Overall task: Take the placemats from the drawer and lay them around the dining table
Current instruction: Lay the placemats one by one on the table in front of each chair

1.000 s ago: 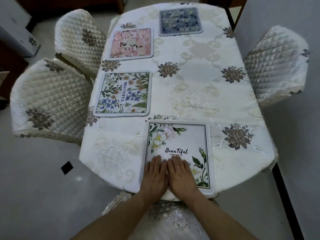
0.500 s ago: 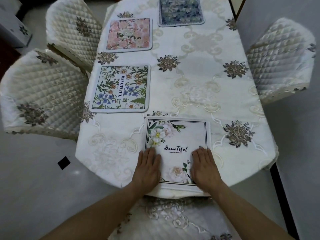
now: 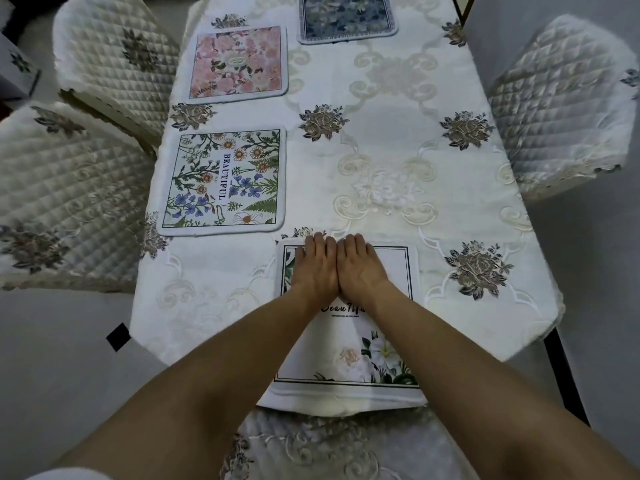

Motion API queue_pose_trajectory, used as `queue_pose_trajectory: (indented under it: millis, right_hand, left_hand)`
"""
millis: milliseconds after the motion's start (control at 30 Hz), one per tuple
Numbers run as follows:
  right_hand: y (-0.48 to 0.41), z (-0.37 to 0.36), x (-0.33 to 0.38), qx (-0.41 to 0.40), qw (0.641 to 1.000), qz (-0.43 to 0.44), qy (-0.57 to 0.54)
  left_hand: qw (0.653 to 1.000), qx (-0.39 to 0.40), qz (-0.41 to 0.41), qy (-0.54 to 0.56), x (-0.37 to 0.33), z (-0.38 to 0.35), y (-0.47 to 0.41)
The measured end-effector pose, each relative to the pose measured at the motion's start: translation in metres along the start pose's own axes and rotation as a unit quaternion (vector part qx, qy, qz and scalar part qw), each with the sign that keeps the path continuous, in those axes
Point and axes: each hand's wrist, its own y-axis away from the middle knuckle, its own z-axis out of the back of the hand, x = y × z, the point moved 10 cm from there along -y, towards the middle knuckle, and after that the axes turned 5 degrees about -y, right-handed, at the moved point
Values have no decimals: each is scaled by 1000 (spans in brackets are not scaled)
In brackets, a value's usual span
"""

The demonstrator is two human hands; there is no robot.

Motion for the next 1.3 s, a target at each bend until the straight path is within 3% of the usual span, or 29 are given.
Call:
queue_pose_trajectory:
  millis: [167,300,433,600,800,933,1200,1300]
  right_hand:
    - [2,-8,-8,-20,1000,3,-17]
    - [14,-16,-53,-33,999,-13,11]
    - [30,-20,-81,-39,997,-24,59]
    - [55,-38,-62,-12,998,-61,4]
    - [191,-85,-3,-43,994,-87,-51]
    - [218,-85,16,-48,993,-101,-34]
    - [213,-66,11,84,987,-110,-85]
    - [207,-41,6,70,988,-89,-103]
  left_hand:
    - [1000,-21,-15,-1,8,-5,3]
    - [999,-45,-15,4,48,-12,22]
    - [1000,-24,-6,-13,71,-28,37]
    - [1000,1,11,21,55,-41,58]
    - [998,0,-16,62,21,-74,159]
    - [997,11,-29,64,13,-80,193]
    - [997,55,-45,-11,12,-52,194]
    - [999,26,-39,2,20,-13,195]
